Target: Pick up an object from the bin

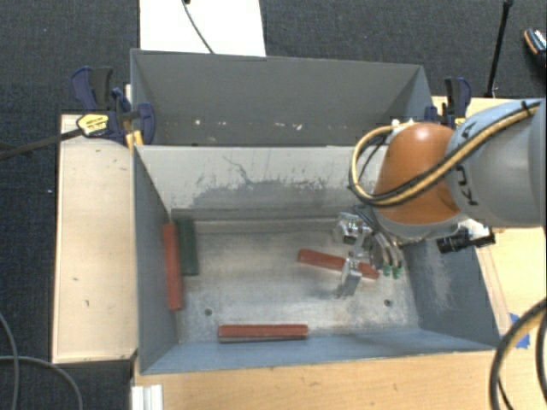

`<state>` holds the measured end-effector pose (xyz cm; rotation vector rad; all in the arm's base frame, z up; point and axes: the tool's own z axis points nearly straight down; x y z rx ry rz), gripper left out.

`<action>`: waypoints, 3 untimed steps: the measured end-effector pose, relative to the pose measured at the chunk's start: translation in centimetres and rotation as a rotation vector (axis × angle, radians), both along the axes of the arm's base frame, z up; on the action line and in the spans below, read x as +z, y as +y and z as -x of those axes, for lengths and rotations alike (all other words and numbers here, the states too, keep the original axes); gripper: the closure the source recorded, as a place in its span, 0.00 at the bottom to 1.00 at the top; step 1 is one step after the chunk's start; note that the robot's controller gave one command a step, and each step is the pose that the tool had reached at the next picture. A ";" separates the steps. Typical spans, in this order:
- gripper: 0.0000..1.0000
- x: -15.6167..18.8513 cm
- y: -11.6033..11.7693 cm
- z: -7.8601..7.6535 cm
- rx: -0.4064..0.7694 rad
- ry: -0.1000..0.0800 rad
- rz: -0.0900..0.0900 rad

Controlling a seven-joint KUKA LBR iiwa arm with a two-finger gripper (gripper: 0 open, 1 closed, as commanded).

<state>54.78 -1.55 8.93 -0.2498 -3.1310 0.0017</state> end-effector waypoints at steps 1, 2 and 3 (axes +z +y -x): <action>0.00 -2.0 0.5 -1.0 0.007 -0.003 -0.002; 1.00 -1.9 0.5 -1.0 0.005 -0.004 -0.002; 1.00 13.1 0.3 -1.2 -0.079 -0.012 -0.002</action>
Offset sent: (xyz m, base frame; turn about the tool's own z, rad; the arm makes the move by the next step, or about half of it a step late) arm 0.0095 0.0051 -0.0193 0.0010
